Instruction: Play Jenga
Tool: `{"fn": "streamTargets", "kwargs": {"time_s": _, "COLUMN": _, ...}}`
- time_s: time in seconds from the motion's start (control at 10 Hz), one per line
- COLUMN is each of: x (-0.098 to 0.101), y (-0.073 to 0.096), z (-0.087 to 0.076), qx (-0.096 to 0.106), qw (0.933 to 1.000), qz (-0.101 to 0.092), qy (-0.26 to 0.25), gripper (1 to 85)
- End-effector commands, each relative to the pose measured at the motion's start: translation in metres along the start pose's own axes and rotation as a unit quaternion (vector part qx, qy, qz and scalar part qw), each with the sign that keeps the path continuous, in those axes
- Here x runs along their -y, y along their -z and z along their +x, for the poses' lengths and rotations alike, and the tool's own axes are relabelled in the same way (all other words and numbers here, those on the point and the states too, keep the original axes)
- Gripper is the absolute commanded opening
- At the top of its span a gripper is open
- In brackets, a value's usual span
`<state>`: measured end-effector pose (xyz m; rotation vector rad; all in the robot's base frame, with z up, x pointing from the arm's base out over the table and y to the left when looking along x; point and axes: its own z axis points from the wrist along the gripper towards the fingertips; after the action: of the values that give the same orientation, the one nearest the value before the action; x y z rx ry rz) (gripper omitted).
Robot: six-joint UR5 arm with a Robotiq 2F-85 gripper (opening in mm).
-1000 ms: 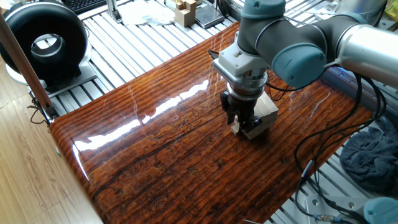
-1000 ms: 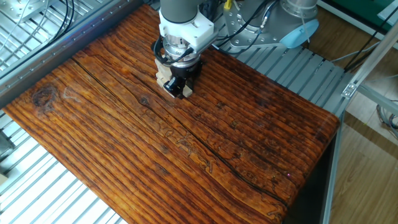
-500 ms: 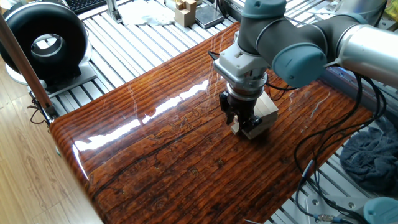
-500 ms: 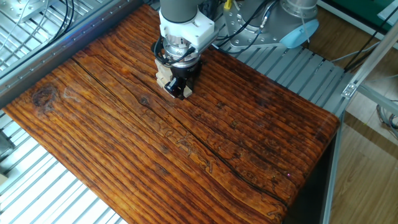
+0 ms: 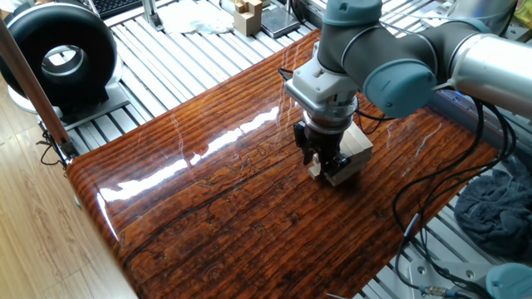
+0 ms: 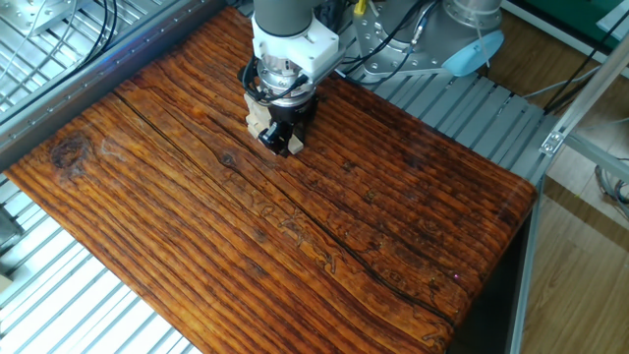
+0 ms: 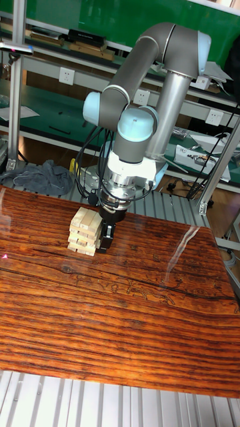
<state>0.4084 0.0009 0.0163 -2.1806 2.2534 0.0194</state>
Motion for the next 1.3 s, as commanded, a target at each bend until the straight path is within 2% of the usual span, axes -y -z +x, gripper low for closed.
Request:
{"fn": "streamTargets", "kwargs": {"time_s": 0.0, "x": 0.0008, "y": 0.0012, "z": -0.0029, "qx": 0.007, "qw": 1.0, "qz": 0.001, "qy": -0.006, "gripper": 46.7}}
{"fn": "streamTargets", "kwargs": {"time_s": 0.4, "x": 0.0018, "y": 0.0009, "z": -0.0005, "qx": 0.003, "qw": 1.0, "qz": 0.002, "qy": -0.005, "gripper": 46.7}}
{"fn": "streamTargets", "kwargs": {"time_s": 1.2, "x": -0.0002, "y": -0.0006, "z": -0.0031, "qx": 0.01, "qw": 0.9999, "qz": -0.003, "qy": -0.01, "gripper": 44.3}}
